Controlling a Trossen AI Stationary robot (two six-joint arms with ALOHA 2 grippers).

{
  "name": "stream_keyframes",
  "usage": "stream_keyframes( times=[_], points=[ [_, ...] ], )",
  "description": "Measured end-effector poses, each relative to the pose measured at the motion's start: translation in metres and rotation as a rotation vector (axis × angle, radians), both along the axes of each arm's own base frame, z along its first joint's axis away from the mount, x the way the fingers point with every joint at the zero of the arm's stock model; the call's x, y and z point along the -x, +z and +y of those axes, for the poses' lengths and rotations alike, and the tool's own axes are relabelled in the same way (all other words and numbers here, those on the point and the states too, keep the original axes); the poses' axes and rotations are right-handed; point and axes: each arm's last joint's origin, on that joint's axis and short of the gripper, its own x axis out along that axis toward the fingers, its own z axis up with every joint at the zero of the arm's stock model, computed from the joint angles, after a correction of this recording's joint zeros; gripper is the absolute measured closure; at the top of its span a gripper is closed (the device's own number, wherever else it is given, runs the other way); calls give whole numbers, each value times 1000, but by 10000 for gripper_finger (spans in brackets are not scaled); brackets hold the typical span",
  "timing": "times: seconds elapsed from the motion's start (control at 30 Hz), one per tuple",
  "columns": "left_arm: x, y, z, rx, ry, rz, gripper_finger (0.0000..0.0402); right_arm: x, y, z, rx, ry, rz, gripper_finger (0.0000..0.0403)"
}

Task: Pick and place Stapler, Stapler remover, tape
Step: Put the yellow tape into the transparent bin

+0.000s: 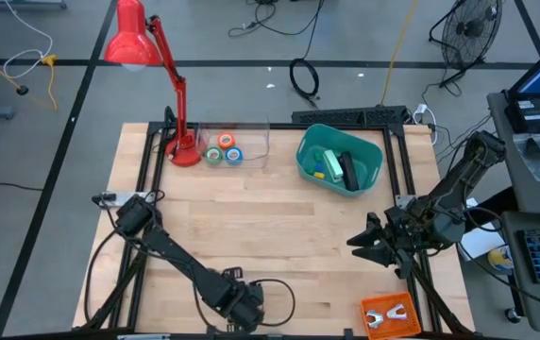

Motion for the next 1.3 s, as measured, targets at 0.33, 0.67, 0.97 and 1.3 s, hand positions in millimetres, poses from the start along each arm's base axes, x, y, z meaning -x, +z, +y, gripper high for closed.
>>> stream_keyframes(
  times=[0.33, 0.67, 0.97, 1.3],
  points=[
    [3, 0, -4, 20, -19, 15, 216, 0, 0, 0, 0, 3, 0, 252],
    [15, -15, -5, 12, -21, 70, 216, 0, 0, 0, 2, 3, -1, 252],
    [14, -18, 1, 23, -18, 98, 250, 0, 1, 0, -4, 3, -7, 252],
    [-1, -7, 16, 71, 52, 42, 368, 0, 1, 0, -9, 3, -11, 252]
  ],
)
